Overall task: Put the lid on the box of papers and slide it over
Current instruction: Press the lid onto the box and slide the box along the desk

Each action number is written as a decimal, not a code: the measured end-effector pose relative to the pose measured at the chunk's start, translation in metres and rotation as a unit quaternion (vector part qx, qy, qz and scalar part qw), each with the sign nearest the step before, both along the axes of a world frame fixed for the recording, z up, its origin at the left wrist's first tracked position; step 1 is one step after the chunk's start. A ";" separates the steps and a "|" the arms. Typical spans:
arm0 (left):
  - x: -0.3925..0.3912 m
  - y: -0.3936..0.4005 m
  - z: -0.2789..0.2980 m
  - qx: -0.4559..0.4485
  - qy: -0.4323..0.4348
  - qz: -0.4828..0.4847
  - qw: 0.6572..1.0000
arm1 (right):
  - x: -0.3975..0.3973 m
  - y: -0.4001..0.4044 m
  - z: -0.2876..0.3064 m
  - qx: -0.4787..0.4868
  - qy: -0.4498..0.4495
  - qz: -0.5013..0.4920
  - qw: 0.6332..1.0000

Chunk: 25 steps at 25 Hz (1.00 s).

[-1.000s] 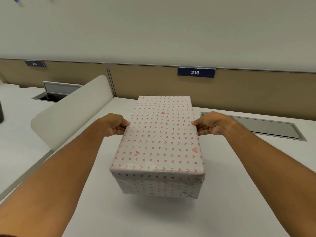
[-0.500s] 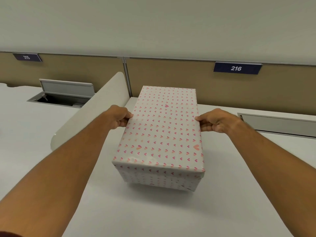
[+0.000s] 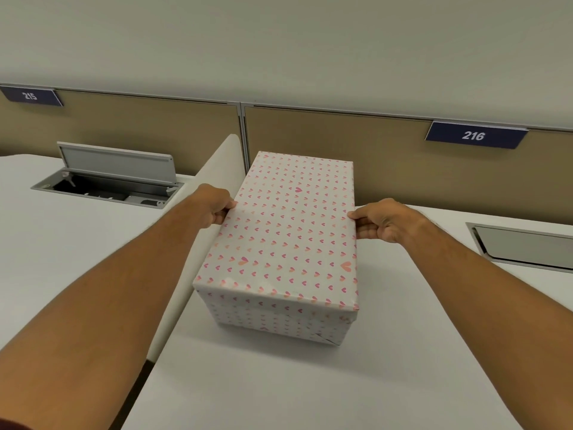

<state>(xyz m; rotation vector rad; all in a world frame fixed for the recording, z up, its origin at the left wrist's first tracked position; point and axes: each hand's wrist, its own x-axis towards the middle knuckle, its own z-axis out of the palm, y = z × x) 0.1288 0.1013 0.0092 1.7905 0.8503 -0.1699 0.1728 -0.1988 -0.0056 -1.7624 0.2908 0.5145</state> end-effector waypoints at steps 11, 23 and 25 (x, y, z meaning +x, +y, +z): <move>0.025 0.027 -0.005 -0.015 0.015 -0.002 1.000 | 0.028 0.030 -0.009 -0.004 0.002 0.002 1.000; 0.032 0.026 -0.001 -0.063 0.006 -0.003 0.998 | 0.032 0.032 -0.008 -0.010 -0.005 -0.004 1.000; 0.032 0.027 -0.002 -0.057 0.009 -0.008 0.998 | 0.030 0.031 -0.006 -0.004 -0.003 -0.004 1.000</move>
